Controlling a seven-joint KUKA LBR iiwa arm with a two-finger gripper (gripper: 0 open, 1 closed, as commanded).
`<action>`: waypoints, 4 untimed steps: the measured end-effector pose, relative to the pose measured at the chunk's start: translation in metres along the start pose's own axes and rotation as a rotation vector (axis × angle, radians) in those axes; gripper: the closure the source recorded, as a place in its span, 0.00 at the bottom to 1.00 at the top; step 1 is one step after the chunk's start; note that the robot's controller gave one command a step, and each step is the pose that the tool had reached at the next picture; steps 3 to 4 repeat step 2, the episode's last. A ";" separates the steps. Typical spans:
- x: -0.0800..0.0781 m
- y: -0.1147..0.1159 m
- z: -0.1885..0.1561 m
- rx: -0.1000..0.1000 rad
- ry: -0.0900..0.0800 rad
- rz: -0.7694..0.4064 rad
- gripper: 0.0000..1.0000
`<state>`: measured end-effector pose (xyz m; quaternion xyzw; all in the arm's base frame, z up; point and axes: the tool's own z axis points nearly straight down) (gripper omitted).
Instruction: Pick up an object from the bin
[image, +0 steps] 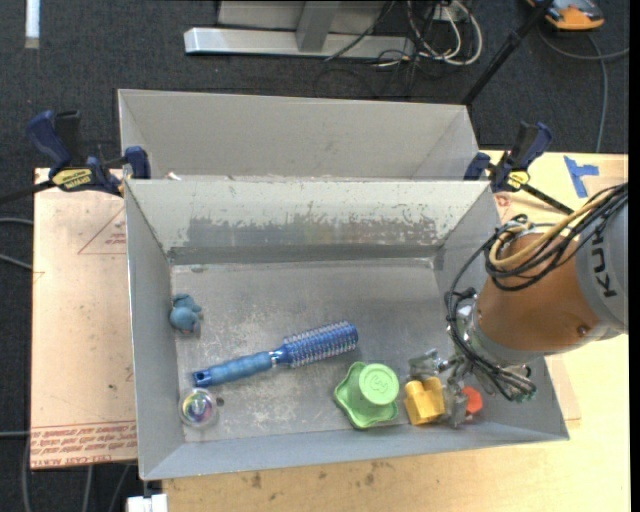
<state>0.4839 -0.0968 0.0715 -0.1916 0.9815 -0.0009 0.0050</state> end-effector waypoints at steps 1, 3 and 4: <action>-0.019 -0.015 -0.109 0.001 0.000 -0.014 1.00; -0.011 -0.019 -0.151 0.000 0.003 -0.015 1.00; -0.011 -0.019 -0.151 0.000 0.003 -0.015 1.00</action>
Offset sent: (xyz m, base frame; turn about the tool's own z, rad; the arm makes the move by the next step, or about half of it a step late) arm 0.0187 -0.0075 0.1045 -0.0163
